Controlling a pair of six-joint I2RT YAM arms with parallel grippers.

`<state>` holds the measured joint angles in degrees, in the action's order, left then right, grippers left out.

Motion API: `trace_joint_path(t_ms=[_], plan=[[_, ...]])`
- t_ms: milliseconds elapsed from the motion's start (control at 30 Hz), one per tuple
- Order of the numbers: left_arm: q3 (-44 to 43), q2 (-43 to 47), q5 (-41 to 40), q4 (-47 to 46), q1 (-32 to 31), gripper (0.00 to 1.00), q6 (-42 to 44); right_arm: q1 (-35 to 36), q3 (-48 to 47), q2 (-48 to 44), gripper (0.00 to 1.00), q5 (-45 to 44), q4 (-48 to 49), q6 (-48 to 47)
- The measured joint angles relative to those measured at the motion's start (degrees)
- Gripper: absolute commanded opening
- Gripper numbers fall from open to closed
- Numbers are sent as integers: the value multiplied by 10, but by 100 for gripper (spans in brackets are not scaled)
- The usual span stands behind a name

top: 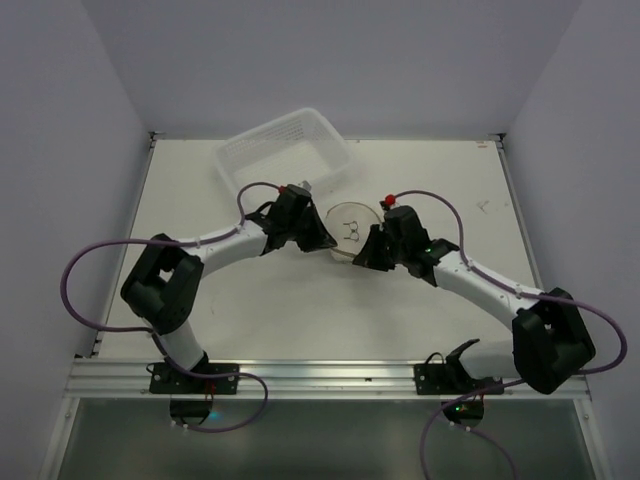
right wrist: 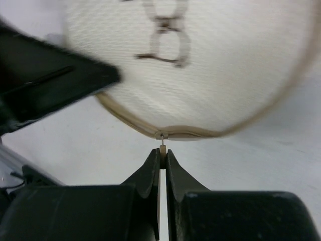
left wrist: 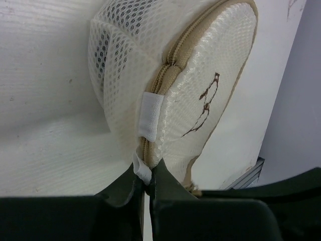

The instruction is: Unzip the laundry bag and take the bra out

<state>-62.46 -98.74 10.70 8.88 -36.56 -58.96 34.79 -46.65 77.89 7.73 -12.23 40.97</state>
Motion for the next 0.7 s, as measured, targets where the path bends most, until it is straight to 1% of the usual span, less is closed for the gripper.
trace_joint_path(t_ms=[67,133,200,333,433,467,500,533,567,667,700], plan=[[0,2,6,-3,7,0,9,-44,33,-38,0,8,-10,-4],[0,5,15,-4,19,0,29,-103,53,-60,0,10,-19,-10],[0,9,42,-14,32,0,48,-146,60,-73,0,31,-21,-18],[-18,3,86,-15,48,0,109,-152,59,-81,0,64,-22,-42],[-99,-47,115,21,61,0,168,-146,58,-81,0,83,-17,-48],[-132,-70,122,32,63,2,184,-140,57,-81,0,83,-14,-48],[-166,-94,129,45,65,13,198,-131,55,-80,0,82,-11,-47],[-198,-117,134,53,66,19,212,-122,51,-77,0,80,-8,-45],[-226,-138,138,61,67,31,218,-113,46,-73,0,78,-6,-43],[-289,-184,139,70,71,54,226,-71,23,-50,0,78,0,-27],[-300,-191,140,70,74,69,223,-59,17,-42,0,78,4,-21]])
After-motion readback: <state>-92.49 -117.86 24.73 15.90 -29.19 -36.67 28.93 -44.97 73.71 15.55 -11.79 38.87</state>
